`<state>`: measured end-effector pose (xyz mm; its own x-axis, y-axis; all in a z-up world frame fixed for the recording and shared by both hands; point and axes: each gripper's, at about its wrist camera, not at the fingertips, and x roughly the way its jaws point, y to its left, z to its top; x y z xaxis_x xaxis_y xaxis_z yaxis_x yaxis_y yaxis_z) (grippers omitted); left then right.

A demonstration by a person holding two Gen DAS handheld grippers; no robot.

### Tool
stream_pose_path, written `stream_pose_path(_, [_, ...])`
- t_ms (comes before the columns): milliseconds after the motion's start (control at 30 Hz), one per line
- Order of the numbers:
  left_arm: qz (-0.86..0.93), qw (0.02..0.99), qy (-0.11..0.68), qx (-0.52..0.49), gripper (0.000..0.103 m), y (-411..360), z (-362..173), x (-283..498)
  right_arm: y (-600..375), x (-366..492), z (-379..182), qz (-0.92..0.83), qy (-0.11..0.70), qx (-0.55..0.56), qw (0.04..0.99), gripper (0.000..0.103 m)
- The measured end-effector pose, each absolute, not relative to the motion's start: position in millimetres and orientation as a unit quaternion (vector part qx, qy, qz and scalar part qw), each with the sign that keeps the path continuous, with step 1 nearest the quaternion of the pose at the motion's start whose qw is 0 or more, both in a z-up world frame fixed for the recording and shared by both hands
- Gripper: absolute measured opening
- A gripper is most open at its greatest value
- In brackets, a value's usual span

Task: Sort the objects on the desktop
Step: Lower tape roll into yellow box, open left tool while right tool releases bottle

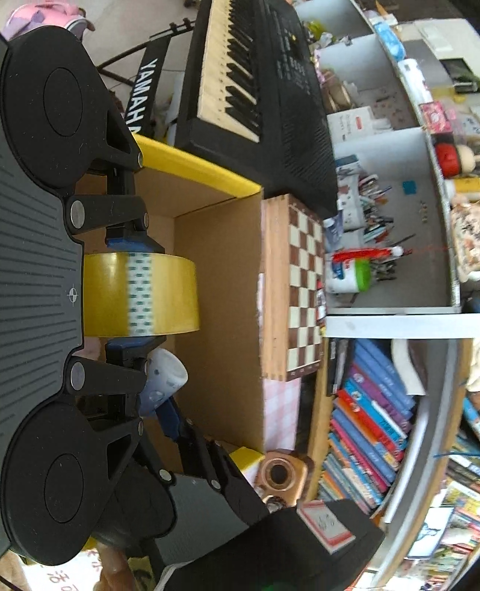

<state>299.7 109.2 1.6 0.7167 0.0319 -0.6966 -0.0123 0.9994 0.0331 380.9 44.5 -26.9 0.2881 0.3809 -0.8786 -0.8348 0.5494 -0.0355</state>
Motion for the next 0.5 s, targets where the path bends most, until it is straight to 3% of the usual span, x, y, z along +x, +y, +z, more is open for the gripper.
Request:
stream_pose_path(233, [0.02, 0.926, 0.378, 0.006, 0.043, 114, -1, 297, 47, 381, -29, 0.403, 0.442, -0.262, 0.757, 0.031])
stream_pose_path(500, [0.026, 0.937, 0.348, -0.012, 0.061, 118, 14, 283, 39, 377, -21, 0.385, 0.432, -0.234, 0.781, 0.031])
